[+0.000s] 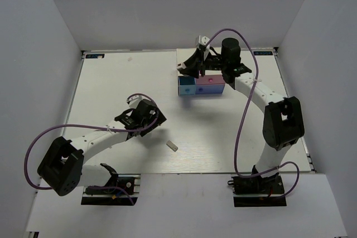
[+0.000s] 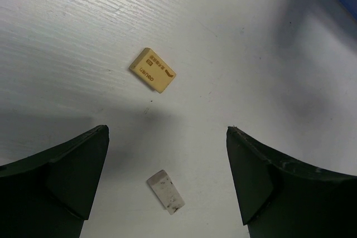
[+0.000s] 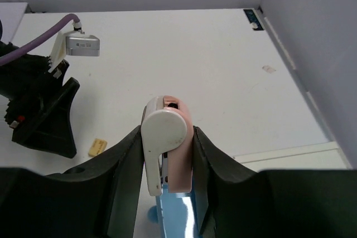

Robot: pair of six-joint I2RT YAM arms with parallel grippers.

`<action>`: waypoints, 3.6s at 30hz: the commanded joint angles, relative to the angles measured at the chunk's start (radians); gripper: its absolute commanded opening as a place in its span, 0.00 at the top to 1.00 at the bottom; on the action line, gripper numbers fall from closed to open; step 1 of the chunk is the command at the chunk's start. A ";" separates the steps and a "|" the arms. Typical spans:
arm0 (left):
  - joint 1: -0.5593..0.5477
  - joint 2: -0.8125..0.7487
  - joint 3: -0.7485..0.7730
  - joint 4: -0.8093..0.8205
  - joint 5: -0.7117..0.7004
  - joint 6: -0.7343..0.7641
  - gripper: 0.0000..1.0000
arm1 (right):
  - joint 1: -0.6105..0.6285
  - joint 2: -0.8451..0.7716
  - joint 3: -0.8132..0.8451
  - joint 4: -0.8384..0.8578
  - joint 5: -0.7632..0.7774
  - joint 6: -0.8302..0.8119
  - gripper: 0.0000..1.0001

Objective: Sort the stationery into containers
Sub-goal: Place the stationery in the drawer, then close the drawer in the storage box.

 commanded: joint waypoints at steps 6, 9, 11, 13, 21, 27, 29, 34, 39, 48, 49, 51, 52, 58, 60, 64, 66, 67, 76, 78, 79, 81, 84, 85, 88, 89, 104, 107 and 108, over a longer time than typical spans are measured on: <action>0.005 -0.045 0.001 -0.012 -0.018 -0.013 0.04 | 0.008 0.051 0.064 0.013 -0.029 0.139 0.74; 0.005 -0.045 0.001 -0.012 -0.018 -0.013 0.04 | 0.006 0.063 0.059 -0.031 -0.030 0.110 0.74; 0.005 -0.045 0.001 -0.012 -0.018 -0.013 0.04 | 0.005 0.073 0.047 -0.042 -0.024 0.103 0.74; 0.005 -0.045 0.001 -0.012 -0.018 -0.013 0.04 | 0.006 0.080 0.048 -0.048 -0.024 0.101 0.74; 0.005 -0.054 0.001 -0.021 -0.027 -0.013 0.04 | 0.005 0.110 0.054 -0.097 0.007 0.044 0.72; 0.005 -0.064 0.001 -0.021 -0.027 -0.013 0.04 | 0.005 0.120 0.053 -0.105 0.033 0.021 0.71; 0.005 -0.064 0.001 -0.030 -0.027 -0.013 0.04 | 0.002 0.126 0.053 -0.111 0.050 0.021 0.71; 0.005 -0.064 0.001 -0.030 -0.027 -0.013 0.04 | 0.002 0.127 0.048 -0.116 0.077 0.009 0.70; 0.005 -0.064 0.001 -0.030 -0.027 -0.022 0.04 | 0.002 0.139 0.051 -0.130 0.105 -0.009 0.68; 0.005 -0.064 0.001 -0.030 -0.027 -0.022 0.04 | 0.003 0.143 0.053 -0.176 0.119 -0.080 0.54; 0.005 -0.064 0.001 -0.030 -0.027 -0.022 0.04 | 0.002 0.141 0.051 -0.177 0.119 -0.082 0.48; 0.005 -0.064 0.001 -0.030 -0.027 -0.022 0.04 | 0.002 0.136 0.045 -0.180 0.116 -0.094 0.41; 0.005 -0.064 0.001 -0.030 -0.027 -0.022 0.04 | 0.002 0.138 0.045 -0.183 0.110 -0.092 0.37; 0.005 -0.064 0.001 -0.030 -0.027 -0.022 0.04 | 0.003 0.121 0.031 -0.157 0.100 -0.083 0.34; 0.005 -0.064 0.001 -0.030 -0.027 -0.022 0.04 | 0.000 0.118 0.027 -0.153 0.094 -0.077 0.34; 0.005 -0.064 0.001 -0.030 -0.027 -0.022 0.04 | 0.002 0.078 -0.005 -0.096 0.051 -0.060 0.45; 0.005 -0.064 0.001 -0.030 -0.027 -0.022 0.04 | 0.000 0.066 -0.018 -0.087 0.027 -0.085 0.62; 0.005 -0.064 0.001 -0.030 -0.027 -0.022 0.04 | 0.000 0.045 -0.031 -0.087 0.010 -0.115 0.66; 0.005 -0.064 0.001 -0.030 -0.027 -0.022 0.04 | 0.000 0.066 0.027 -0.369 -0.027 -0.392 1.00; 0.005 -0.064 0.001 -0.030 -0.027 -0.022 0.04 | 0.003 0.081 0.068 -0.493 -0.030 -0.437 1.00; 0.005 -0.064 0.001 -0.030 -0.027 -0.022 0.04 | 0.003 0.099 0.088 -0.580 -0.033 -0.527 1.00; 0.005 -0.064 0.001 -0.030 -0.027 -0.022 0.04 | 0.003 0.133 0.163 -0.709 -0.035 -0.574 1.00; 0.005 -0.064 0.001 -0.030 -0.027 -0.022 0.04 | 0.003 0.130 0.153 -0.696 -0.019 -0.597 1.00; 0.005 -0.064 0.001 -0.030 -0.027 -0.022 0.04 | 0.005 0.132 0.145 -0.691 -0.015 -0.595 1.00; 0.005 -0.064 0.001 -0.030 -0.027 -0.022 0.04 | 0.006 0.132 0.140 -0.679 0.017 -0.583 1.00; 0.005 -0.064 0.001 -0.030 -0.027 -0.022 0.04 | 0.006 0.133 0.137 -0.682 0.019 -0.583 1.00; 0.005 -0.055 0.001 -0.030 -0.027 -0.022 0.04 | 0.009 0.133 0.088 -0.569 0.174 -0.507 1.00; 0.005 -0.054 0.001 -0.030 -0.027 -0.022 0.04 | 0.012 0.117 0.055 -0.483 0.237 -0.471 1.00; 0.005 -0.054 0.001 -0.030 -0.027 -0.022 0.04 | 0.014 0.116 0.045 -0.470 0.246 -0.462 1.00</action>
